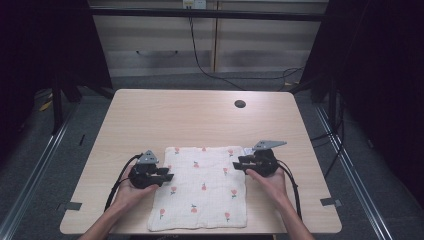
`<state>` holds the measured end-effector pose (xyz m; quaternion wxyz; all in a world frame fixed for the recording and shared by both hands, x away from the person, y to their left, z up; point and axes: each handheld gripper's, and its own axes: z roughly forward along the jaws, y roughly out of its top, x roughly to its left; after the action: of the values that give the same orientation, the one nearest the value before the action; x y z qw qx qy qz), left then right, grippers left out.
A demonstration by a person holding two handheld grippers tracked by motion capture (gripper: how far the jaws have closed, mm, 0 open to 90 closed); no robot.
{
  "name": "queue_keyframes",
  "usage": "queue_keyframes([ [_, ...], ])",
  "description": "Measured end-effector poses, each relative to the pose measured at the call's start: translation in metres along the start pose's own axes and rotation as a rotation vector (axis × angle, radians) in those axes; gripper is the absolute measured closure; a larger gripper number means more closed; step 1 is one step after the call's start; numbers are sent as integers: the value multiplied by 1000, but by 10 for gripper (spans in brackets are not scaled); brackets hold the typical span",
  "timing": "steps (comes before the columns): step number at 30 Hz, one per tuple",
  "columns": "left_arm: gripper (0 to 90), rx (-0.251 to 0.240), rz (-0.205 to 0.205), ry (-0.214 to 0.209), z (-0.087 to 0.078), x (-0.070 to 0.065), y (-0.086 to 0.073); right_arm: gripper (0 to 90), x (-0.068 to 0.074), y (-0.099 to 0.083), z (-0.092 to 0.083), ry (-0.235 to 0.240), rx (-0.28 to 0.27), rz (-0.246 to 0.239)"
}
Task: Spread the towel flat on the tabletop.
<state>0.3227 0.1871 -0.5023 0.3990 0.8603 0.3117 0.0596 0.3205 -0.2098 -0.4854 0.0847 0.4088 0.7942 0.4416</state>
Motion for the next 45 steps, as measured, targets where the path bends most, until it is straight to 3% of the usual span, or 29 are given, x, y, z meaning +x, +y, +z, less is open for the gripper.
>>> queue_keyframes([
  [4, 669, 3, 12, 6, 0, -1, 0, 648, -13, 9, 8, -22, -38, 22],
  [8, 669, -4, 15, 4, 0, 0, -1, 670, -28, 18, 23, -15, -37, 36],
  [11, 670, -6, 20, 2, 0, 0, -2, 692, -35, 20, 33, -37, -14, 28],
  [16, 669, -7, 34, 6, 0, -1, -2, 726, -44, 20, 39, -54, -12, 35],
  [22, 669, -11, 29, 5, 0, -1, -2, 649, -53, 18, 41, -69, 23, 45],
  [28, 667, -11, 19, -2, 0, 0, -3, 491, -56, 19, 41, -105, 31, 54],
  [33, 652, -10, 11, -9, 0, 0, -3, 508, -55, 18, 44, -130, 37, 45],
  [36, 612, -12, 11, -11, 0, -1, -2, 508, -53, 18, 46, -120, 43, 30],
  [37, 604, -11, 12, -9, 0, -2, -2, 518, -51, 18, 46, -126, 46, 30],
  [40, 567, -10, 5, -15, 0, -3, -2, 701, -49, 16, 45, -159, 36, 19],
  [41, 540, -16, -14, -30, 1, -3, -2, 761, -51, 15, 45, -159, 32, 27],
  [45, 504, -21, -50, -46, 2, 0, -1, 812, -57, 13, 42, -130, 20, 67],
])
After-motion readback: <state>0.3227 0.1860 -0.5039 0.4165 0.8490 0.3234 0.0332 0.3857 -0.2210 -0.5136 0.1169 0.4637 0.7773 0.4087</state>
